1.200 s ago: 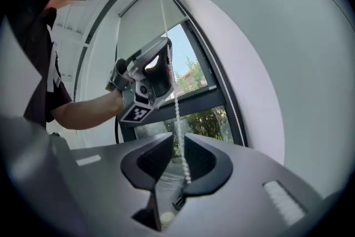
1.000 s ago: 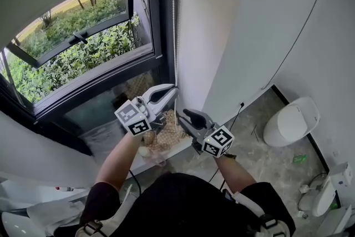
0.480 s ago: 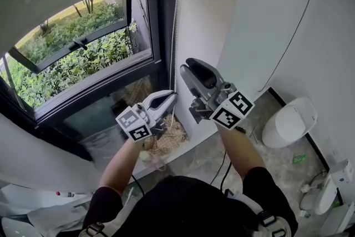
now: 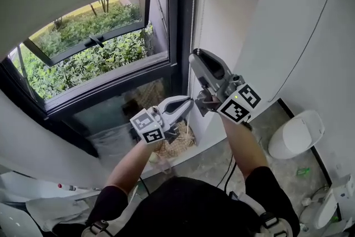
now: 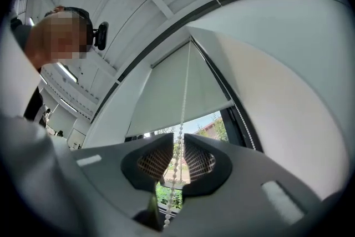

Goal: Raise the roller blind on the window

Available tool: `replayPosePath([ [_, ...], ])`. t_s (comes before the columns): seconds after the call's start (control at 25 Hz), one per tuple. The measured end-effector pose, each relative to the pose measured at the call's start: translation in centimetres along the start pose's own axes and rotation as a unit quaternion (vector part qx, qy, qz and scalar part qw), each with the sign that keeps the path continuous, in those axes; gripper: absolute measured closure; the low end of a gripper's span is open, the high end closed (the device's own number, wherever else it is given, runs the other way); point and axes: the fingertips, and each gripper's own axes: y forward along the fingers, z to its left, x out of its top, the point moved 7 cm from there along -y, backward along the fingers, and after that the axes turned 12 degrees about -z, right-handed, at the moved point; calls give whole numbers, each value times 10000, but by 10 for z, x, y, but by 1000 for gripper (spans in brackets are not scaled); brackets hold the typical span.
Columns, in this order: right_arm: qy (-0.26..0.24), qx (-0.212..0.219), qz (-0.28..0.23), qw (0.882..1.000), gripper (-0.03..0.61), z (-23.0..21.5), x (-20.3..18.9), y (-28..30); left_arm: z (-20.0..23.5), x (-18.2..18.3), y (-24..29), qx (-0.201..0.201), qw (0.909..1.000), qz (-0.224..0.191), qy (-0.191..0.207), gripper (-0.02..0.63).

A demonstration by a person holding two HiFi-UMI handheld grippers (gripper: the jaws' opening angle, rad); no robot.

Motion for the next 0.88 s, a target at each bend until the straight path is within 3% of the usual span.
replayPosePath([
  [0.08,-118,1,-89,9999,554,1,4,0,-1,0,-1,-13,10000,-43,-42,598],
  [0.44,91,-71,-421,9990,561,-3,2,-8,4,2,-6,27,10000,-16,-10,598],
  [0.56,127,-95,-558,9983,561,-1,-3,-22,4,-7,-10,66,9998,165,66,598],
  [0.72,194,-312,-106,9993,563,-1,-49,-64,13,-68,-30,333,9950,936,-83,598],
  [0.88,613,-797,761,9920,563,-11,-121,-128,9,-148,-58,316,9727,2277,-334,594],
])
